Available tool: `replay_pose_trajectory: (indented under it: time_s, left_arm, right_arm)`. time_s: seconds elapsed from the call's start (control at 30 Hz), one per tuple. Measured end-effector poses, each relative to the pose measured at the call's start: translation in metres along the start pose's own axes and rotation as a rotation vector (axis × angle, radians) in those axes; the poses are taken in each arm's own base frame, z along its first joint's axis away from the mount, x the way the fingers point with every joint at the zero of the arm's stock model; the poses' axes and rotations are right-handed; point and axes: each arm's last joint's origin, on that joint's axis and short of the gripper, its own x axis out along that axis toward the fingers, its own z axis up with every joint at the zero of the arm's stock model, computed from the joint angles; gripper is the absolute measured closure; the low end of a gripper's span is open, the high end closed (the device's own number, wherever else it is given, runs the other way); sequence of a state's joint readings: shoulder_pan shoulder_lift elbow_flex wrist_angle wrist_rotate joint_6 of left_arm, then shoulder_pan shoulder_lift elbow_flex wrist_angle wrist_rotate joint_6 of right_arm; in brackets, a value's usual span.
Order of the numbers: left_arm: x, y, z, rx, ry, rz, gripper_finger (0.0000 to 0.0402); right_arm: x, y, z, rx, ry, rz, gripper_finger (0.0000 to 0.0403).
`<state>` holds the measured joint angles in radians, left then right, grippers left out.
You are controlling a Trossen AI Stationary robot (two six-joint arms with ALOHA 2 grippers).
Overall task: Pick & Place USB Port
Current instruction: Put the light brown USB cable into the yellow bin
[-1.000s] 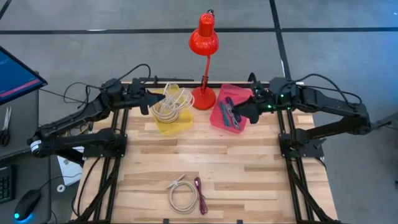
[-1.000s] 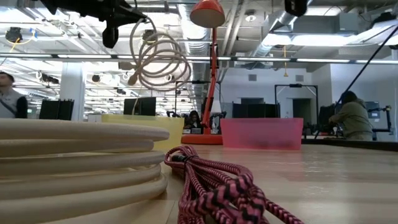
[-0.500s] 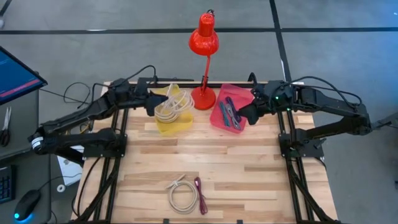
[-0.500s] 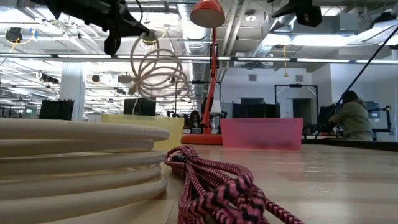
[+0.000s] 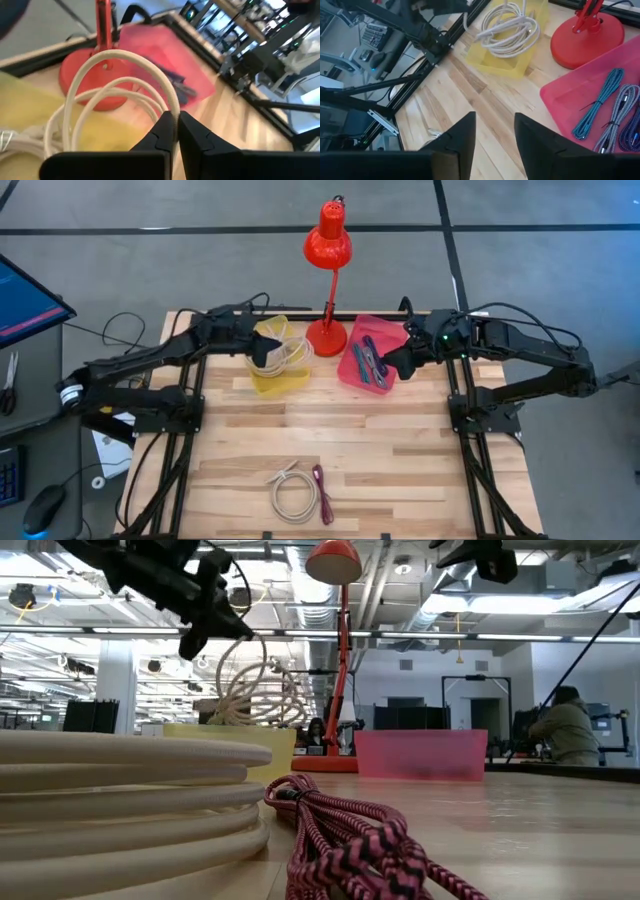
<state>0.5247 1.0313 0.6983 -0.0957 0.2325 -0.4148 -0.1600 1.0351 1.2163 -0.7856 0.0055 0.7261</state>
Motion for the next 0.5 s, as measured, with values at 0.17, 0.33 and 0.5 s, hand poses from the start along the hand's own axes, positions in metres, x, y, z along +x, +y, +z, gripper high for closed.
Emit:
replay_pose_trajectory:
  time_s: [0.17,0.33,0.5]
  left_arm:
    - [0.009,0.01,-0.012,0.029,0.109,0.118,0.0392]
    - [0.009,0.017,-0.024,0.065,0.221,0.219,0.0392]
    - [0.01,0.019,-0.029,0.068,0.242,0.226,0.0389]
  right_arm:
    - [0.0,0.0,0.0,0.0,0.0,0.0,0.028]
    - [0.0,0.0,0.0,-0.002,-0.006,-0.006,0.028]
    - [0.0,-0.002,0.001,-0.003,-0.048,-0.055,0.028]
